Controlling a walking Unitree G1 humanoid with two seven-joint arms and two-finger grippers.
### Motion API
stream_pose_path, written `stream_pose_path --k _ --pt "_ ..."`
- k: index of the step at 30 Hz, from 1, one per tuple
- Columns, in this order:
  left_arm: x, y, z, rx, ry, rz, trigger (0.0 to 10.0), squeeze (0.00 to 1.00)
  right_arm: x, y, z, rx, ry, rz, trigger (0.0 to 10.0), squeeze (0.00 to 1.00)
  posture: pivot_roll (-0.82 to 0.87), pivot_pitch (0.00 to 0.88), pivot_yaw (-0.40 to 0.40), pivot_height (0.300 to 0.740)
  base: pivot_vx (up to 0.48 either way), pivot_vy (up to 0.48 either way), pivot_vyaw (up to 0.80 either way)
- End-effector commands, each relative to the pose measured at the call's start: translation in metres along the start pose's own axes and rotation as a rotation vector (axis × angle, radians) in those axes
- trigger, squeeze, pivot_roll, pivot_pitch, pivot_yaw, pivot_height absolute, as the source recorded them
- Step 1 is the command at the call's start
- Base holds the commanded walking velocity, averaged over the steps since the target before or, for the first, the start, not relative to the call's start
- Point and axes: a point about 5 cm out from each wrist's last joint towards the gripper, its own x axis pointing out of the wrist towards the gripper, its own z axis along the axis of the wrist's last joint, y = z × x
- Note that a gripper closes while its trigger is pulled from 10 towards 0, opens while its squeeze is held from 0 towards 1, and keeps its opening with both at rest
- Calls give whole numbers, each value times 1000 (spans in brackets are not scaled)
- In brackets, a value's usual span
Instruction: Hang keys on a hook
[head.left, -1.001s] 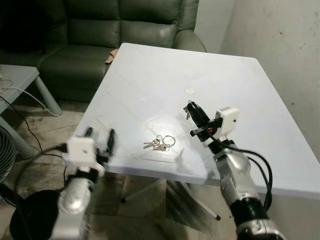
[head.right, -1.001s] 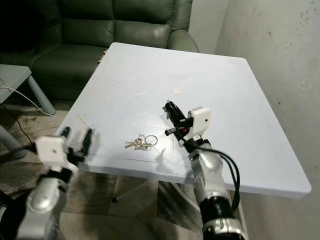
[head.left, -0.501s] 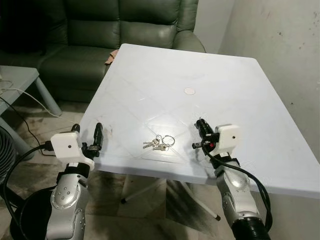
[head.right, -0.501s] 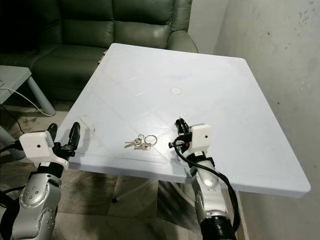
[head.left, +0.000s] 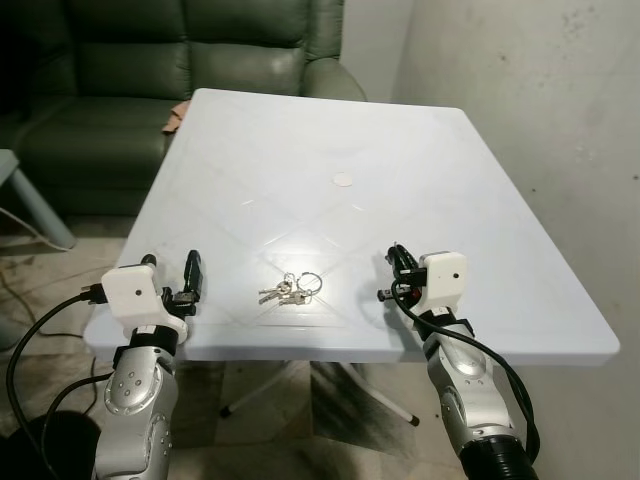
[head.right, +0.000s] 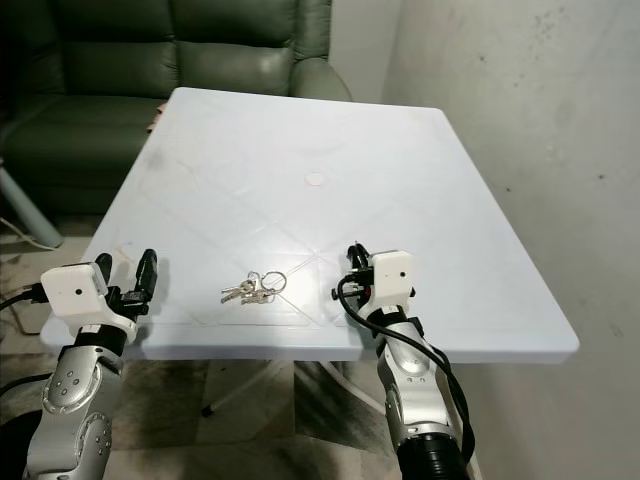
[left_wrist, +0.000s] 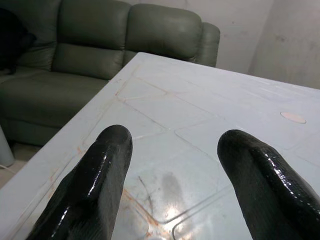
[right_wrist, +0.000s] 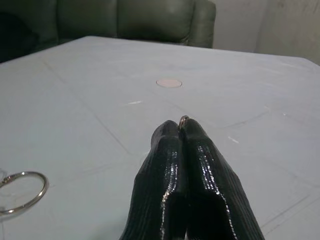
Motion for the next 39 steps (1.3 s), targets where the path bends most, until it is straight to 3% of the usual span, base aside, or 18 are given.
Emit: stream_pose_path --k 1,7,19,29,39 --pt "2 1 1 16 -4 7 10000 0 4 1 9 -27 -22 11 10000 0 -37 0 -47 740 0 0 -781" --pt "3 0 -4 53 32 -15 10000 0 2 8 5 -34 -14 49 10000 0 -36 0 -43 740 0 0 -781" --pt "7 0 -5 17 44 -10 10000 0 4 9 6 -39 -14 56 10000 0 -41 0 -40 740 0 0 -781" --pt "7 2 -5 46 42 27 10000 0 4 8 6 -49 -15 60 10000 0 -39 0 -44 740 0 214 -781" --pt "7 3 -10 -13 91 35 10000 0 4 8 7 -54 -13 58 10000 0 -40 0 -47 740 0 0 -781"
